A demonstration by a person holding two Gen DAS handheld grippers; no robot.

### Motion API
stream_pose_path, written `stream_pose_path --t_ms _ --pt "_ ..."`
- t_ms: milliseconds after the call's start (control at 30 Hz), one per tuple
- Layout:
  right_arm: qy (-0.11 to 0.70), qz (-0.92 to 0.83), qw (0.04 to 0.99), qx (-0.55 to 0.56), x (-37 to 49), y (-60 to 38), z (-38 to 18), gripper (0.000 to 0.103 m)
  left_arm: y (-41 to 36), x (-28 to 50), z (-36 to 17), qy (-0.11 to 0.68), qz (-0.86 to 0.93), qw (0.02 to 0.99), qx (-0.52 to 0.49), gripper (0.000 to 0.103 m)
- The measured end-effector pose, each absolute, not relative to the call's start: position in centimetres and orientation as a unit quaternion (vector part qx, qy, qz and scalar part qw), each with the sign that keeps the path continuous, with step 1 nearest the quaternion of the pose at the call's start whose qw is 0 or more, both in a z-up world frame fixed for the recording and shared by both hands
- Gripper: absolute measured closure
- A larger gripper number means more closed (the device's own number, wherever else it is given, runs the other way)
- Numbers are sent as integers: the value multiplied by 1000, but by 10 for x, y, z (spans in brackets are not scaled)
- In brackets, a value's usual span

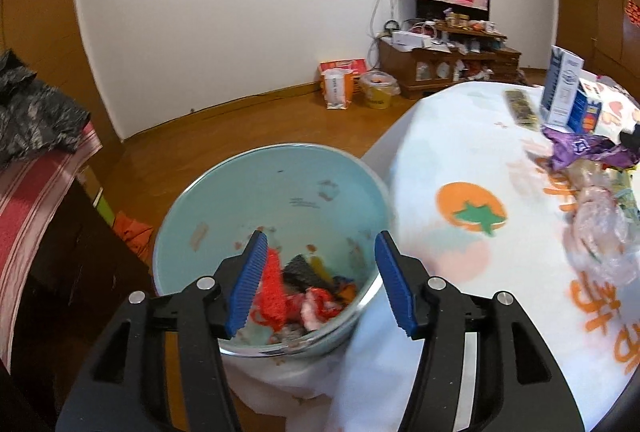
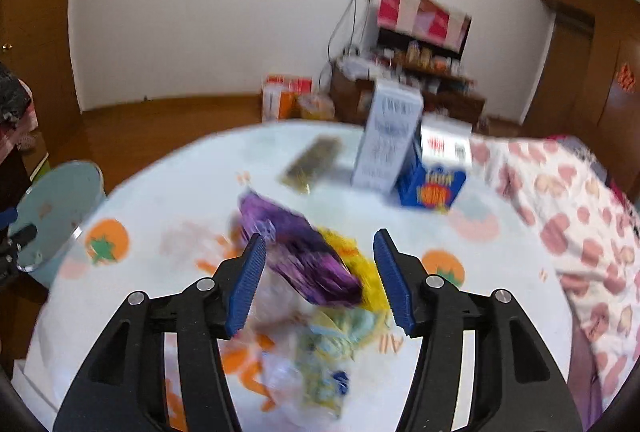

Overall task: Collect trash
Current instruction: 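Move both open grippers from the bin back toward the table, then grasp purple wrapper with right gripper while left gripper grasps clear plastic bag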

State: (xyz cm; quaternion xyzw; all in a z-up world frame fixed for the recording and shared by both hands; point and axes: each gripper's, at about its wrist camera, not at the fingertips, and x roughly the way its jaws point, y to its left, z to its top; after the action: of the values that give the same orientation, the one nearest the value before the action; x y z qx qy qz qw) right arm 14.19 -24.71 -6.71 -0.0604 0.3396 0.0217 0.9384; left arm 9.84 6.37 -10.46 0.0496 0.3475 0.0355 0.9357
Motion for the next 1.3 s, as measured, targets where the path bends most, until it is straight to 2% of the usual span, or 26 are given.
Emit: stream_pose_path --t_ms 100,133,233,267,300,600,800,1067,1300 --pt "368 33 928 -47 144 -254 -81 49 51 100 -103 343 30 937 56 47" --pt "372 38 926 -45 142 -256 -85 54 49 101 -102 343 29 937 55 47" --pt "379 48 923 -45 136 -253 -91 75 43 104 -101 345 24 937 55 46" --pt "380 53 923 -44 134 -251 -91 90 42 105 -101 346 23 936 56 46" --pt "378 53 923 -45 133 -250 -89 93 39 105 -100 346 20 936 55 46" --pt "317 38 947 -21 105 -271 -51 95 10 101 -83 330 -14 942 58 46" --pt "294 -3 956 9 67 -326 -31 95 -33 100 -74 320 -63 943 71 46" --pt "333 -59 941 27 25 -382 -66 95 -106 95 -81 315 -127 936 95 46" --pt "361 -56 930 41 12 -387 -106 95 -146 99 -113 356 -156 914 115 46"
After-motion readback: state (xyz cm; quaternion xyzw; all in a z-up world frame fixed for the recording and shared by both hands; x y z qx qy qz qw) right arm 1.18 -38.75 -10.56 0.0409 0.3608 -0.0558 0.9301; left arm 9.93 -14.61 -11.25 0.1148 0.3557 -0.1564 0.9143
